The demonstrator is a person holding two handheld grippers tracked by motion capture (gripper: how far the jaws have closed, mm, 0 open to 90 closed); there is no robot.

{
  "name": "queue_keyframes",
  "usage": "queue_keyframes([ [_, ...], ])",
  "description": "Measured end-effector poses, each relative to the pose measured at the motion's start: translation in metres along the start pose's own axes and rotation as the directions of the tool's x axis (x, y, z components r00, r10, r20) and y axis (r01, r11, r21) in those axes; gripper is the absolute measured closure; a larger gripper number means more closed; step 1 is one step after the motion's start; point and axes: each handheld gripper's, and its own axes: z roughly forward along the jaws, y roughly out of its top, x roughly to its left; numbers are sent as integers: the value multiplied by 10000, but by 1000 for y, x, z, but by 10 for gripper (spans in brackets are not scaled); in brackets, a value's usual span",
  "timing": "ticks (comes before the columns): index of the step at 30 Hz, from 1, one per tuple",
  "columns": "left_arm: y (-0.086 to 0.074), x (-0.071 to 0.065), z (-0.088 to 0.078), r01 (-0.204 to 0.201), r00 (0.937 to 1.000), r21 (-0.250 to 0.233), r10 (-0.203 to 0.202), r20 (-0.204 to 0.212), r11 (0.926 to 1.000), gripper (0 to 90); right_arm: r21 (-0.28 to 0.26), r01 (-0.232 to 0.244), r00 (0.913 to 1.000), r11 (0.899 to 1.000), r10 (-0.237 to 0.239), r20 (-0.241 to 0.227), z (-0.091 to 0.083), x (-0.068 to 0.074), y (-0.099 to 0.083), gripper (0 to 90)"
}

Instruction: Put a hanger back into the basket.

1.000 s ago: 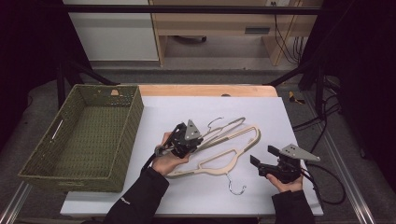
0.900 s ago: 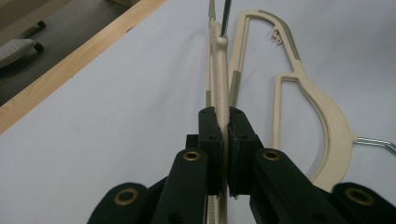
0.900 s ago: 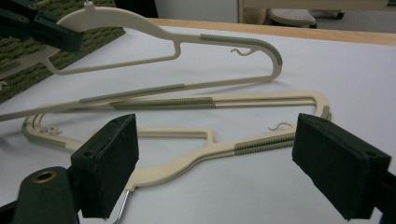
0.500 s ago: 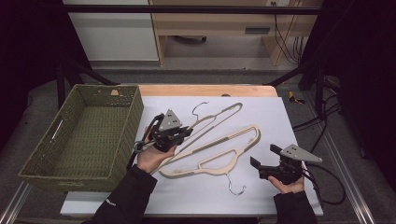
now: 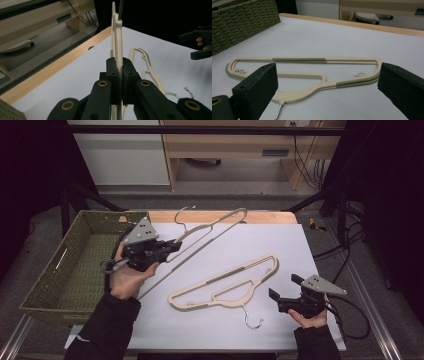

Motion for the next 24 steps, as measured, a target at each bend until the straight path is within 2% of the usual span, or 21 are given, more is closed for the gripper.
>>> queue_keyframes([
  [3, 2, 9, -13, 13, 9999, -16, -13, -135, 10000, 861, -2, 15, 10000, 10000, -15, 4, 0, 0, 0, 34],
  [5, 4, 19, -24, -130, 9997, 172, 134, -210, 9998, 861, -20, 19, 10000, 10000, -19, -36, 0, 1, 1, 34],
  [11, 2, 45, -44, -185, 9968, 221, 201, -768, 9996, 860, 14, 12, 10000, 10000, -12, 19, 0, 1, 1, 33],
  [15, -4, 64, -59, -94, 9964, 178, 108, -842, 9998, 861, -12, 32, 10000, 10000, -32, 12, 0, 1, 1, 32],
  [19, -14, 81, -75, 0, 9920, 309, 39, -1262, 9995, 860, 30, 74, 9999, 10000, -74, 68, 0, 0, 1, 32],
  [24, -30, 104, -93, 235, 9890, 216, -201, -1464, 9995, 860, 92, -13, 10000, 10000, 12, 58, 1, 2, 0, 32],
])
